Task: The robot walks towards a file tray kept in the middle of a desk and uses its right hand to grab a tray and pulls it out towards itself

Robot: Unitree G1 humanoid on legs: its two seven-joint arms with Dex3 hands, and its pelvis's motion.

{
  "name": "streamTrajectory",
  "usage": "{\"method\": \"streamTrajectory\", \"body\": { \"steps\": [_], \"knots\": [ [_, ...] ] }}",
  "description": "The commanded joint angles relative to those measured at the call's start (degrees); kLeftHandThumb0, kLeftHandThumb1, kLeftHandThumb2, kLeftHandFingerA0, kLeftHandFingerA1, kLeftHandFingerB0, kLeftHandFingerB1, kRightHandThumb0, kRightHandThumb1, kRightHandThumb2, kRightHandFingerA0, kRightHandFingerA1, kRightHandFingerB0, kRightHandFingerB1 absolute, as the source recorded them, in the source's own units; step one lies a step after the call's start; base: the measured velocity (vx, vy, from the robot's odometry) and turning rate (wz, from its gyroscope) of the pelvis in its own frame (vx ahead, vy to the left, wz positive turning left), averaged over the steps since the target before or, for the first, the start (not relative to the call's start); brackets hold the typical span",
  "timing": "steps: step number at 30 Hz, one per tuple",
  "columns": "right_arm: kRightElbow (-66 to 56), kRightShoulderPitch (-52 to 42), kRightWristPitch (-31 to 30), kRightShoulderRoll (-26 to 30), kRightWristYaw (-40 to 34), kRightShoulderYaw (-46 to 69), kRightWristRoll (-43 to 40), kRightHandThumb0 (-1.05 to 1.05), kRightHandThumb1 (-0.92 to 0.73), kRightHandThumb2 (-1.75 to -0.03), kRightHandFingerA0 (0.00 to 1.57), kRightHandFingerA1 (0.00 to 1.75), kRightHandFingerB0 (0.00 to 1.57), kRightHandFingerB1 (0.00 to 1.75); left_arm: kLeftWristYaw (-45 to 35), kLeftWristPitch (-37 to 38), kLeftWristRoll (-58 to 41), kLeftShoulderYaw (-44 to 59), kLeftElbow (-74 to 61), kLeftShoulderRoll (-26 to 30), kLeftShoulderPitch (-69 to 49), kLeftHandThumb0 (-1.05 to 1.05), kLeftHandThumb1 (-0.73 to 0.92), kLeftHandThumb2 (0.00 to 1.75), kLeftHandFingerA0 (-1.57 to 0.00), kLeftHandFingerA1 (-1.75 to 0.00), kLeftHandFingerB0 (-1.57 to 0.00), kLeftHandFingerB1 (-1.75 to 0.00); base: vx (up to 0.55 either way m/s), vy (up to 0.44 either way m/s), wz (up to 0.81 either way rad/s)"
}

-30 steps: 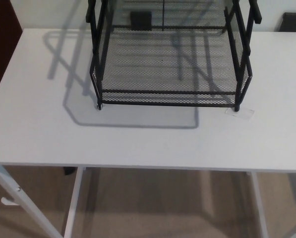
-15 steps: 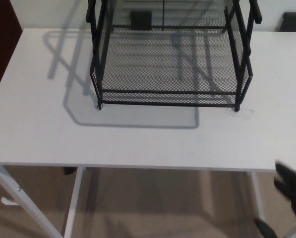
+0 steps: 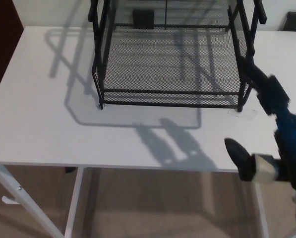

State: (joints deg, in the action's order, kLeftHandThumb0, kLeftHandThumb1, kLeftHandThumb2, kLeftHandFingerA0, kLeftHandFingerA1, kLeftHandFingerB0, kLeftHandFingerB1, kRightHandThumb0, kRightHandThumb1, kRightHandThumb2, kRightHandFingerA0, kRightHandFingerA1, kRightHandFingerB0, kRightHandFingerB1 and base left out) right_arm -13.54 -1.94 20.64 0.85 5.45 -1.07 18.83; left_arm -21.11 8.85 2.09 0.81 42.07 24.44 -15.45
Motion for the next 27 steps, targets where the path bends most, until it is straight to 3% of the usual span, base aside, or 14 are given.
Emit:
{"method": "streamTrajectory", "body": {
  "steps": [1, 2, 3, 4, 5, 12, 13, 15, 16, 21, 22, 24, 25, 27],
  "knots": [
    [-12.73, 18.11, -10.38, -0.49, -1.19, -9.82, 41.97, -0.87, -0.79, -0.77, 0.0, 0.11, 0.0, 0.14, 2.9, 0.57, 4.19, -1.3, -5.36, 2.57, -2.51, -0.44, 0.31, 0.84, -0.63, -0.79, -0.35, -0.67, 0.0, 0.0, 0.0],
    [-12.11, 18.74, -10.87, -0.48, -1.32, -10.46, 42.98, -0.87, -0.79, -0.77, 0.0, 0.11, 0.0, 0.14, 2.85, 0.65, 4.08, -1.25, -5.35, 2.55, -2.59, -0.44, 0.31, 0.84, -0.63, -0.79, -0.35, -0.67, 0.0, 0.0, 0.0],
    [-10.8, 19.81, -11.6, -0.55, -1.3, -11.18, 43.13, -0.99, -0.69, -1.11, 0.0, 0.2, 0.05, 0.19, 2.98, 0.75, 4.26, -1.4, -4.87, 2.54, -2.25, -0.45, 0.31, 0.85, -0.63, -0.79, -0.35, -0.67, 0.0, 0.0, 0.0],
    [-10.33, 20.47, -12.4, -0.38, -0.1, -11.73, 43.74, -1.05, -0.74, -1.14, 0.0, 0.17, 0.03, 0.16, 3.2, 0.87, 4.55, -1.56, -4.69, 2.59, -2.18, -0.47, 0.31, 0.85, -0.63, -0.79, -0.35, -0.66, 0.0, 0.0, 0.0],
    [-9.14, 21.93, -13.63, -0.08, 1.55, -12.48, 43.97, -0.98, -0.7, -1.13, 0.0, 0.22, 0.0, 0.21, 3.12, 0.53, 4.34, -1.51, -4.66, 2.41, -1.9, -0.45, 0.31, 0.85, -0.62, -0.78, -0.34, -0.66, 0.0, 0.0, 0.0],
    [4.53, 31.14, -22.61, 0.92, 5.4, -17.3, 45.95, -1.05, -0.61, -1.04, 0.0, 0.12, 0.0, 0.11, 3.5, -0.04, 5.14, -1.98, -6.92, 2.61, -2.52, -0.46, 0.32, 0.85, -0.63, -0.78, -0.36, -0.67, 0.0, 0.0, 0.0],
    [5.36, 31.72, -23.35, 1.1, 5.86, -17.71, 46.14, -0.9, -0.67, -0.62, 0.0, 0.1, 0.0, 0.19, 3.49, -0.04, 5.13, -1.97, -7.16, 2.63, -2.64, -0.46, 0.32, 0.85, -0.63, -0.78, -0.36, -0.67, 0.0, 0.0, 0.0],
    [7.27, 33.12, -25.59, 1.42, 7.74, -18.68, 46.95, -0.86, -0.63, -0.63, 0.0, 0.04, 0.0, 0.2, 3.47, -0.11, 5.14, -2.0, -7.45, 2.6, -2.67, -0.45, 0.31, 0.85, -0.64, -0.79, -0.36, -0.67, 0.0, 0.0, 0.0],
    [8.54, 34.02, -27.85, 1.42, 10.07, -19.35, 48.24, -0.91, -0.52, -0.9, 0.0, 0.04, 0.02, 0.0, 3.45, -0.38, 5.28, -2.12, -7.47, 2.59, -2.36, -0.46, 0.32, 0.85, -0.62, -0.79, -0.36, -0.67, 0.0, 0.0, 0.0],
    [7.62, 33.63, -31.81, 1.16, 14.02, -20.83, 51.58, -0.84, -0.5, -0.84, 0.0, 0.01, 0.0, 0.0, 3.83, -1.01, 6.35, -2.62, -7.88, 2.86, -1.79, -0.45, 0.32, 0.84, -0.63, -0.78, -0.37, -0.66, 0.0, 0.0, 0.0],
    [7.26, 33.38, -32.38, 1.06, 14.61, -21.12, 52.21, -0.83, -0.49, -0.83, 0.0, 0.0, 0.0, 0.0, 3.7, -1.1, 6.23, -2.5, -8.19, 2.85, -1.91, -0.43, 0.39, 0.67, -0.67, -0.77, -0.38, -0.67, 0.0, 0.0, 0.0],
    [6.65, 32.99, -33.24, 0.95, 15.57, -21.56, 53.19, -0.81, -0.48, -0.82, 0.0, 0.0, 0.0, 0.0, 3.55, -1.25, 6.04, -2.35, -8.69, 2.77, -2.13, -0.44, 0.39, 0.68, -0.67, -0.78, -0.37, -0.68, 0.0, 0.0, 0.0],
    [6.34, 32.74, -33.69, 1.0, 16.45, -21.99, 54.23, -0.8, -0.47, -0.82, 0.0, 0.01, 0.0, 0.0, 3.5, -1.44, 5.95, -2.27, -8.9, 2.73, -2.23, -0.45, 0.31, 0.84, -0.64, -0.78, -0.37, -0.67, 0.0, 0.0, 0.0],
    [5.56, 32.1, -34.8, 0.72, 18.2, -22.47, 55.34, -0.74, -0.43, -0.78, 0.0, 0.02, 0.0, 0.0, 3.46, -1.74, 5.93, -2.29, -8.61, 2.65, -2.02, -0.45, 0.31, 0.83, -0.63, -0.77, -0.37, -0.66, 0.0, 0.0, 0.0]
  ]
}}
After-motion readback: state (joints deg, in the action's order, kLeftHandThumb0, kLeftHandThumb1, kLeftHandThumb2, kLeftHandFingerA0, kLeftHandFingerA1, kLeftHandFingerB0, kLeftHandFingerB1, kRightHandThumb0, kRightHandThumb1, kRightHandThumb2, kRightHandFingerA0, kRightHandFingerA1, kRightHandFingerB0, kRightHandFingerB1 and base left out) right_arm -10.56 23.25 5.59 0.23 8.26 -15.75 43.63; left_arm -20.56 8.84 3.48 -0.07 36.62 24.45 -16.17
